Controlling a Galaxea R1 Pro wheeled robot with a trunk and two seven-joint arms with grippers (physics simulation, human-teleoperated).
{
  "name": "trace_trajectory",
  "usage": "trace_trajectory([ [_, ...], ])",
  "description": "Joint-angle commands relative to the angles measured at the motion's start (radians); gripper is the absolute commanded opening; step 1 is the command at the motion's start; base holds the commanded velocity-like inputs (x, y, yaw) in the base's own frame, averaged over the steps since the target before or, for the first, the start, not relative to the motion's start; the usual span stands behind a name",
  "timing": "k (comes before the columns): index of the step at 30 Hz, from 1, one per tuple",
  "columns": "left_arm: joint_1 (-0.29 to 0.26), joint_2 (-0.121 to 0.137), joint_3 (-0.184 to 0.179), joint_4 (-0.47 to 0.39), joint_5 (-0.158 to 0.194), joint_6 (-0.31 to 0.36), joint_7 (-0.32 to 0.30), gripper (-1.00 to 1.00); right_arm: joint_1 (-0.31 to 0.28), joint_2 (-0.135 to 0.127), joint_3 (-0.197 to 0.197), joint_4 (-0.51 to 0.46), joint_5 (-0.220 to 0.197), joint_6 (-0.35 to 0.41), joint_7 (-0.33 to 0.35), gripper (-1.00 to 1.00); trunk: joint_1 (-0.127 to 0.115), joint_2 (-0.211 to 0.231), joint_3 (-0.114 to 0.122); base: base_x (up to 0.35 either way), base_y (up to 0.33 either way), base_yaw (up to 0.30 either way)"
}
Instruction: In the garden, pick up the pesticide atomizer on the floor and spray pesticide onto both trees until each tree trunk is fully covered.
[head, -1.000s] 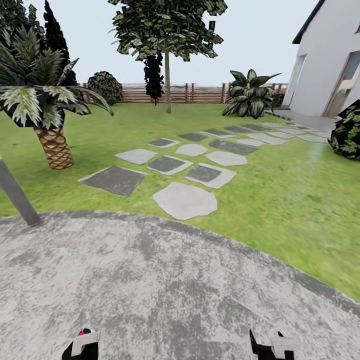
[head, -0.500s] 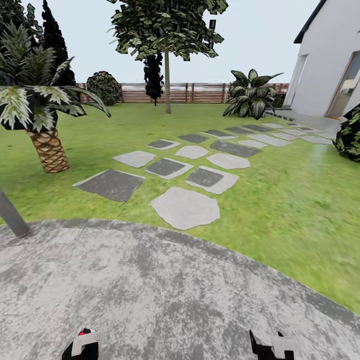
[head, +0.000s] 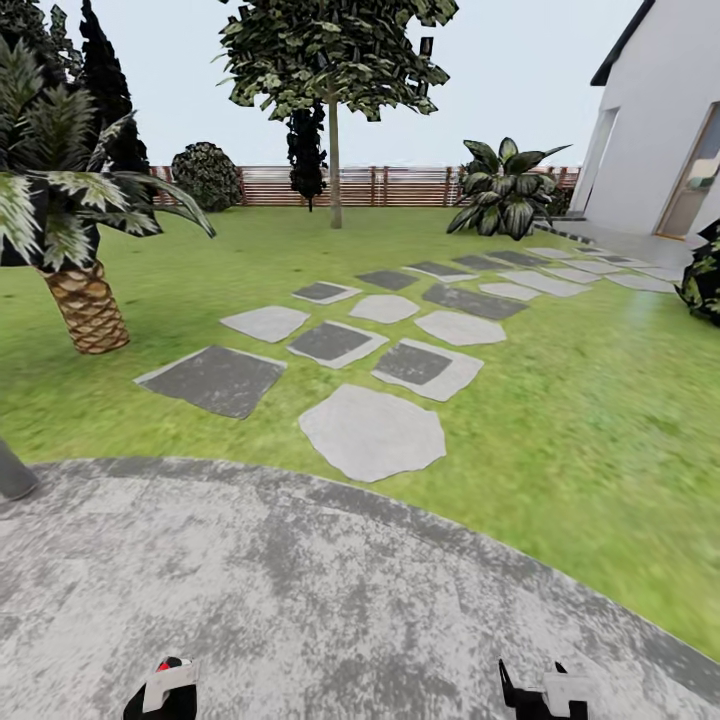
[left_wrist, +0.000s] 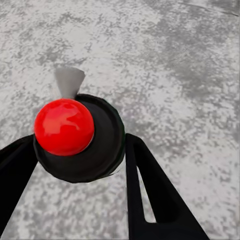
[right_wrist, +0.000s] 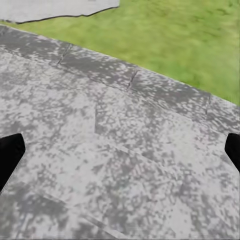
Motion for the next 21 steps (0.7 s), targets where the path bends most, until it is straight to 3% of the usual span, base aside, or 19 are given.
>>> trace_trajectory([
  [1, 0.000, 0.000, 0.000, 0.000, 0.000, 0.000, 0.000, -1.00, 0.000, 0.000, 0.000, 0.000, 0.000, 0.000, 0.000, 1.00, 0.000, 0.000, 0.000, 0.338, 0.000, 0.000],
  [21, 0.000, 0.000, -0.001, 0.000, 0.000, 0.000, 0.000, -1.00, 0.000, 0.000, 0.002, 0.001, 0.001, 0.000, 0.000, 1.00, 0.000, 0.000, 0.000, 0.338, 0.000, 0.000],
])
